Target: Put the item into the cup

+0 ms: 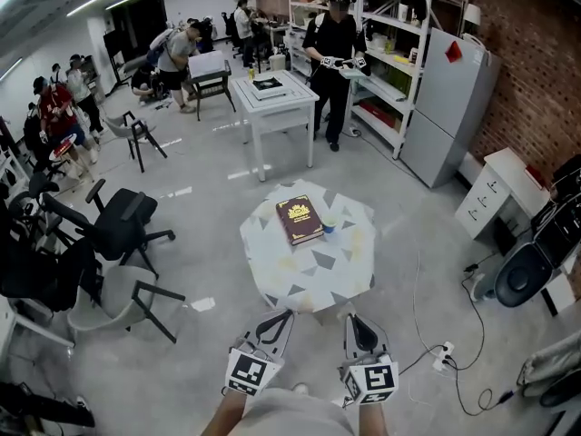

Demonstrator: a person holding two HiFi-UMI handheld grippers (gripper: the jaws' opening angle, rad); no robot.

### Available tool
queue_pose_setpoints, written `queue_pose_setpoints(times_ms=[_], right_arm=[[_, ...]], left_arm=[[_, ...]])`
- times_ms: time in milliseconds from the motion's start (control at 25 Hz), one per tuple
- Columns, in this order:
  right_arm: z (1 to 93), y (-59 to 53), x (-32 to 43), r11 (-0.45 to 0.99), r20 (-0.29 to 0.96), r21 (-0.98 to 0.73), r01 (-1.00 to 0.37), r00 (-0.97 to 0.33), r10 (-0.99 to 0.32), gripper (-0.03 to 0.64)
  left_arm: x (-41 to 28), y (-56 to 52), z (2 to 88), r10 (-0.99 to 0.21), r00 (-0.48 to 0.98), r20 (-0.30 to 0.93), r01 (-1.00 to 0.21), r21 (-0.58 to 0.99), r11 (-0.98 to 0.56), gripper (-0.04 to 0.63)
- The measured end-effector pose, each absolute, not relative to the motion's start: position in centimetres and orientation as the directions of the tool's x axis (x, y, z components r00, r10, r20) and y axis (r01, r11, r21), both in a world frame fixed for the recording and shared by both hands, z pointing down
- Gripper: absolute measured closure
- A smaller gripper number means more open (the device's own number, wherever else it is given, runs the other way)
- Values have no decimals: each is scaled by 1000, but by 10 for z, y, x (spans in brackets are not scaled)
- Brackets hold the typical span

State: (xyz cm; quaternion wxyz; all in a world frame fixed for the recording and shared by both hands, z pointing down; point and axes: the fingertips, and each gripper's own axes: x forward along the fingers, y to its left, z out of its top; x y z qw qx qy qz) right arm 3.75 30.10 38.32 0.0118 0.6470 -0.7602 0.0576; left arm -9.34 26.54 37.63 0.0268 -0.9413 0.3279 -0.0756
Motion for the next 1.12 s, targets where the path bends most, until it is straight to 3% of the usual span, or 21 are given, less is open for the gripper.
queue_pose_setpoints(times_ms=[520, 1120], right_arm=[[392, 250, 46, 172, 99, -70, -983, -178, -979, 611], [396, 108, 52, 139, 145, -35, -990, -143, -979, 611]], left_arm=[[-80, 216, 387, -627, 770, 118, -622, -85, -779, 583], [-73, 66, 392, -604, 789, 114, -601, -62, -797, 583]])
